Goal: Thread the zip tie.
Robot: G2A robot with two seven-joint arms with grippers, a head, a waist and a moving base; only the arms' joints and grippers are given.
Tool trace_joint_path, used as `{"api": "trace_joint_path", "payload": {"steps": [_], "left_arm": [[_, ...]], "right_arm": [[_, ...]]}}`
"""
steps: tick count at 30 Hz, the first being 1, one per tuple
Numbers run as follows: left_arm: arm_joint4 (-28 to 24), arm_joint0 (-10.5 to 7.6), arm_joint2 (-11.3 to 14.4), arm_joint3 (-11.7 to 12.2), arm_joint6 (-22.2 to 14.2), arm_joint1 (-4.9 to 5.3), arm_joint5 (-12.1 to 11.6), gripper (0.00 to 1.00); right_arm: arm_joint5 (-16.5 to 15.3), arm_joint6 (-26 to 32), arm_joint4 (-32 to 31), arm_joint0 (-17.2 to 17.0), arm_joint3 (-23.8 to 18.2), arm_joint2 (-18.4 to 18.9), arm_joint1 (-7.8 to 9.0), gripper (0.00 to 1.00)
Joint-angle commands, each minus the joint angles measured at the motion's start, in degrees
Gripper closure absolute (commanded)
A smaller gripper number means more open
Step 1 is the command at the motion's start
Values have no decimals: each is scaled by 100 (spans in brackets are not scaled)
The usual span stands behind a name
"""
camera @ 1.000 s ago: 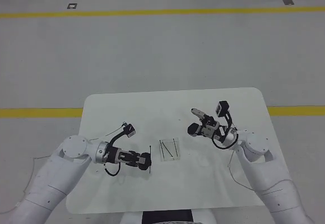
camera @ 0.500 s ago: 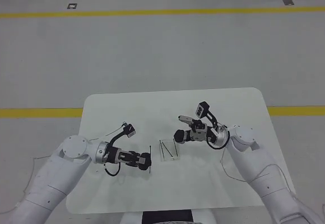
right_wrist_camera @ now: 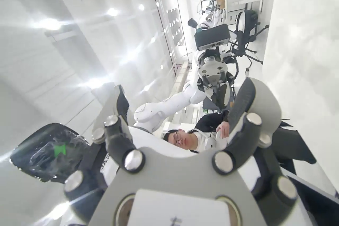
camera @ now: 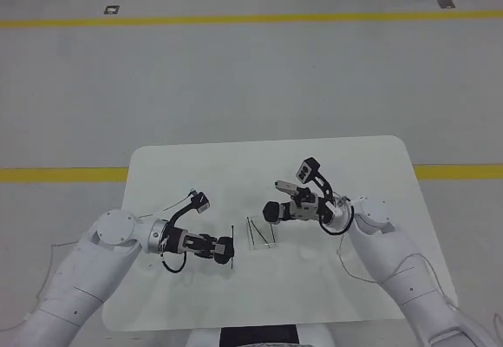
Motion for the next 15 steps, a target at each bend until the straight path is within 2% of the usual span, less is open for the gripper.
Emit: {"api": "trace_joint_path", "payload": {"steps": [1,7,9,15], "left_arm": [[0,0,0,0,0,0,0,100],[0,0,0,0,0,0,0,100],[0,0,0,0,0,0,0,100],[0,0,0,0,0,0,0,100]], "right_arm": [[-149,51,-8,117,144,-189,-53,0],[-579,26,-90,478,619,-710,-234,0],[-914,94,-89,543,645,-761,-267,0],[-914,94,-89,543,645,-761,-267,0]]}}
